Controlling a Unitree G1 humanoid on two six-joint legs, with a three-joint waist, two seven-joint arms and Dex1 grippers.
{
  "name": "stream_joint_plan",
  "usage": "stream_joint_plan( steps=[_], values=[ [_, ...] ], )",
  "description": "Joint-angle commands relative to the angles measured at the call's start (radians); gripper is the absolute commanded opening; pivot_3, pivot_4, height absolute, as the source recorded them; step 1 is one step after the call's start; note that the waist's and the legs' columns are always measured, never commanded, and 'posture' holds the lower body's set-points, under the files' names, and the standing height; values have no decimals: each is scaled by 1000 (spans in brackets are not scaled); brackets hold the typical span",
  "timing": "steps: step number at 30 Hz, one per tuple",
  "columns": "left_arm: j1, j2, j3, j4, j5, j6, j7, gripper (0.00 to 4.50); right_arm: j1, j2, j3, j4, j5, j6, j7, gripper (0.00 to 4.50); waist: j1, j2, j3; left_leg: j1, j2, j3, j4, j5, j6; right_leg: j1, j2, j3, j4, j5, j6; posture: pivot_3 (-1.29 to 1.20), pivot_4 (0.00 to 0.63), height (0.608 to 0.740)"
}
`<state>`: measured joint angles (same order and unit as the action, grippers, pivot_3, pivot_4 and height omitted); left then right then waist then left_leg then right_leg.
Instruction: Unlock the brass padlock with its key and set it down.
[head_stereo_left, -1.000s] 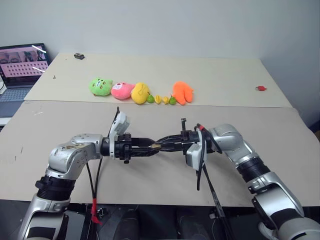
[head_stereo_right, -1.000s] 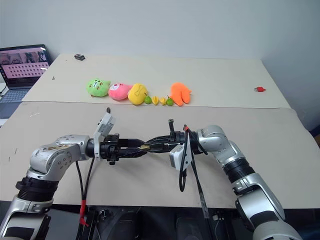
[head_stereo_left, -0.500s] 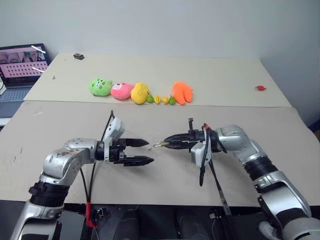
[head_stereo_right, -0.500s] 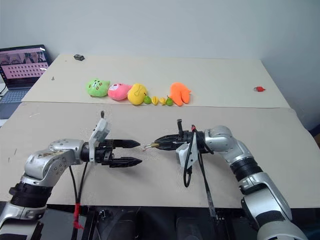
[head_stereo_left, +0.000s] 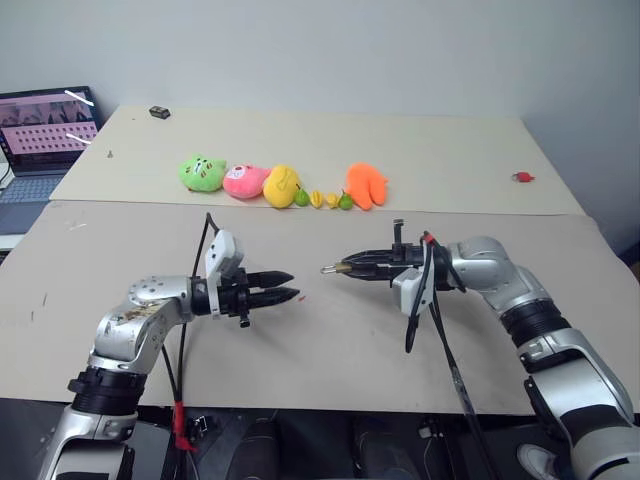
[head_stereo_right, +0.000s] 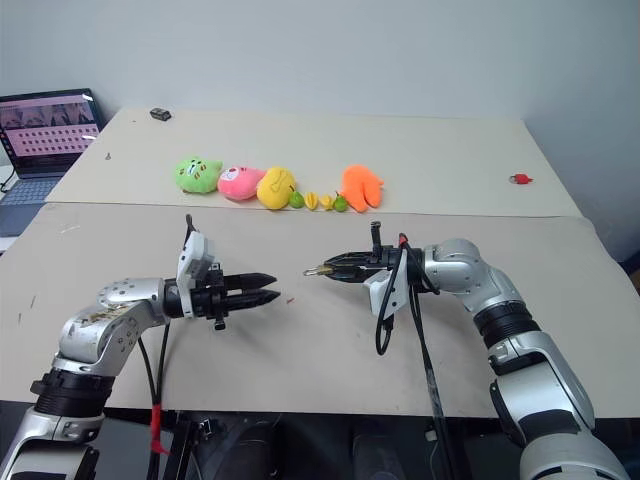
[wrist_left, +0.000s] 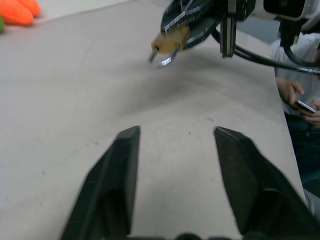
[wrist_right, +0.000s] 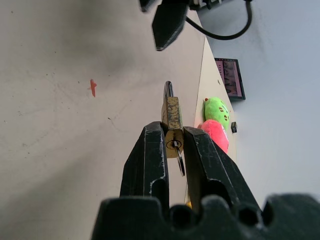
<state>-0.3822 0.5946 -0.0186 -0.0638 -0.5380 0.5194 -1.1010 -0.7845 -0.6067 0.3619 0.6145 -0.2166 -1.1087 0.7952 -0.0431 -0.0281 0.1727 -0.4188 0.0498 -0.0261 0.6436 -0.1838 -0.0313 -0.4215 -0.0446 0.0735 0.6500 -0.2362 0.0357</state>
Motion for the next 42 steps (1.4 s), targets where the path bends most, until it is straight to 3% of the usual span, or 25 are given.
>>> stream_joint_plan(
  steps=[1,2,15,29,42],
  values=[
    [-53,-30,14,29,13,-52,19,147,-28,2,-12,-73,36,1,-11,93,0,0,0,0,0,0,0,0,0,0,0,0,0,0,0,0,150,717],
    [-68,-40,9,44,22,-59,27,0,-28,4,-11,-85,45,10,-8,93,0,0,0,0,0,0,0,0,0,0,0,0,0,0,0,0,150,717],
    [-206,-112,20,73,-62,121,32,0,-12,11,2,-156,60,47,-4,93,0,0,0,0,0,0,0,0,0,0,0,0,0,0,0,0,150,717],
    [-160,-48,-3,31,-87,195,-24,0,-20,21,2,-128,43,36,-14,93,-1,0,0,0,0,0,0,0,0,0,0,0,0,0,0,0,150,717],
    [-166,-72,-4,25,-106,217,-8,0,-79,45,-33,-123,56,61,-41,93,-2,0,0,0,0,0,0,0,0,0,0,0,1,0,0,0,150,717]
  ],
)
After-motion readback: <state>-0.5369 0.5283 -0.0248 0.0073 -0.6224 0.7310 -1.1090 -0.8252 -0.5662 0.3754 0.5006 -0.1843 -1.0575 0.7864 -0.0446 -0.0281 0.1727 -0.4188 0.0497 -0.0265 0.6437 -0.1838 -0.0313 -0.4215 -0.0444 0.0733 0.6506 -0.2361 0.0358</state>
